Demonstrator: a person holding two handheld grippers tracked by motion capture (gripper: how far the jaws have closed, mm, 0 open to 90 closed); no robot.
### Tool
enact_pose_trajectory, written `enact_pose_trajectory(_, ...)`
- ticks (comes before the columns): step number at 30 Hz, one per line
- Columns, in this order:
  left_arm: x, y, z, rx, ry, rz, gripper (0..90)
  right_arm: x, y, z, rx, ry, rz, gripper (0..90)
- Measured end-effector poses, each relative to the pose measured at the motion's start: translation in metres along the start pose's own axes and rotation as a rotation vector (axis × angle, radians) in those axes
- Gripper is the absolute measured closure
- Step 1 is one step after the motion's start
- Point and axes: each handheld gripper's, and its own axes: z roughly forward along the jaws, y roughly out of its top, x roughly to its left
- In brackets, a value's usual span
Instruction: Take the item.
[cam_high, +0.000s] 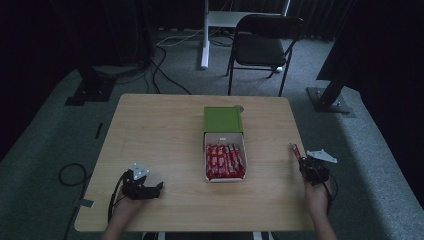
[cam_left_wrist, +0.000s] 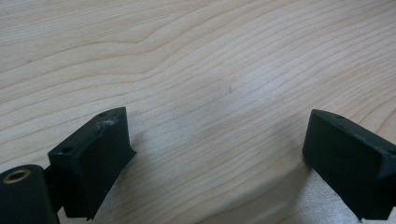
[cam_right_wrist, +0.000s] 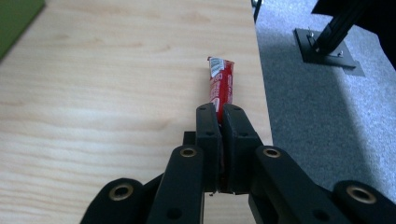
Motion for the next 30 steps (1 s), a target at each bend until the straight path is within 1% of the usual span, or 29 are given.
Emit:
enact_pose_trajectory(3,0.0,0.0,0.0,0.0,0.0,0.0,8.6,0.001,-0.01,0.005,0.027,0.002,-0.007,85.7)
enact_pose_trajectory(5,0.0,0.0,0.0,0.0,0.0,0.0,8.6,0.002,-0.013,0.006,0.033,0.001,-0.011,85.7)
enact_pose_trajectory(9,0.0,0.0,0.0,0.0,0.0,0.0,8.6,0.003,-0.018,0.007,0.046,0.011,-0.004,85.6)
enact_pose_trajectory(11,0.0,0.0,0.0,0.0,0.0,-0.001,8.6,0.006,-0.022,0.008,0.05,0.012,-0.028,85.6)
enact_pose_trajectory(14,0.0,0.0,0.0,0.0,0.0,-0.001,8.6,0.008,-0.026,0.009,0.056,0.017,-0.036,85.7)
enact_pose_trajectory(19,0.0,0.0,0.0,0.0,0.0,0.0,8.6,0.009,-0.033,0.013,0.08,0.037,-0.016,85.7)
enact_pose_trajectory(21,0.0,0.0,0.0,0.0,0.0,0.0,8.6,0.01,-0.036,0.014,0.087,0.04,-0.023,85.7)
enact_pose_trajectory(24,0.0,0.0,0.0,0.0,0.0,-0.001,8.6,0.011,-0.038,0.014,0.08,0.039,-0.029,85.7)
enact_pose_trajectory(29,0.0,0.0,0.0,0.0,0.0,0.0,8.6,0.008,-0.038,0.011,0.068,0.072,0.012,83.1)
enact_pose_trajectory(30,0.0,0.0,0.0,0.0,0.0,0.0,8.6,0.008,-0.038,0.011,0.068,0.072,0.012,83.1)
